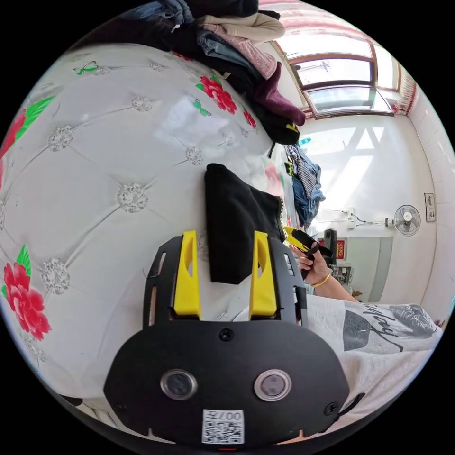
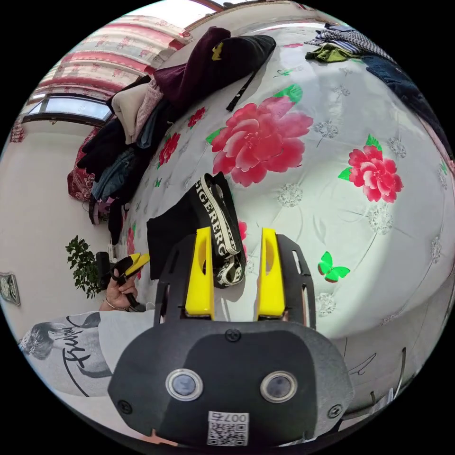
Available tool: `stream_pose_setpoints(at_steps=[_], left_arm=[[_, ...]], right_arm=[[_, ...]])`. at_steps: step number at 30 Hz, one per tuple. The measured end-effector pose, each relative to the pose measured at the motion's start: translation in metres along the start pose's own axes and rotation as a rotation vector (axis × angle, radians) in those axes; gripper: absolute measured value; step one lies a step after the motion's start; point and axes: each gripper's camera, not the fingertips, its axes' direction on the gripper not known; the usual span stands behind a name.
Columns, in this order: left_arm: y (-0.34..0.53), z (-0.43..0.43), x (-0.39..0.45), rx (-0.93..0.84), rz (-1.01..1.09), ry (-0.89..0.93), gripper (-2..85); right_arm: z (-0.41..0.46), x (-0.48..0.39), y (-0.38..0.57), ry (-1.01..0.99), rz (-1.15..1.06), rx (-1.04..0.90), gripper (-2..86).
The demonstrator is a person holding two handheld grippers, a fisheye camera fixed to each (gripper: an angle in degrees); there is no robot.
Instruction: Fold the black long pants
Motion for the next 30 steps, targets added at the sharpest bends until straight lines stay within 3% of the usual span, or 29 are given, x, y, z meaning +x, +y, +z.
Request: stream_pose_setpoints(at_steps=[5, 9, 14, 17, 21, 25, 30], left_arm=[[-0.023, 0.056, -0.016, -0.027, -0.113, 0.042, 5.5], [-0.040, 0.067, -0.002, -0.010, -0.090, 0.029, 4.6], [-0.124, 0.057, 0.082, 0.077, 0.083, 0.190, 4.4], [-0.197, 0.043, 0.158, 0.127, 0.255, 0.168, 4.5], [-0.273, 0.035, 0.222, 0.178, 0.381, 0.060, 4.6], [-0.295, 0.039, 0.168, 0.148, 0.271, -0.125, 4.5], [-0.272, 0.000, 0.033, 0.211, -0.035, -0.109, 4.3]], right_arm=[[0.024, -0.004, -0.030, -0.025, 0.032, -0.162, 5.5], [0.017, -0.005, -0.053, -0.080, -0.005, -0.192, 3.1], [-0.053, -0.027, -0.119, -0.311, -0.119, 0.022, 0.5], [-0.112, -0.052, -0.176, -0.384, -0.237, 0.202, 0.3], [-0.157, -0.081, -0.245, -0.360, -0.348, 0.296, 1.1], [-0.135, -0.079, -0.279, -0.166, -0.358, 0.215, 3.0], [-0.054, -0.035, -0.286, -0.134, -0.260, 0.033, 5.2]])
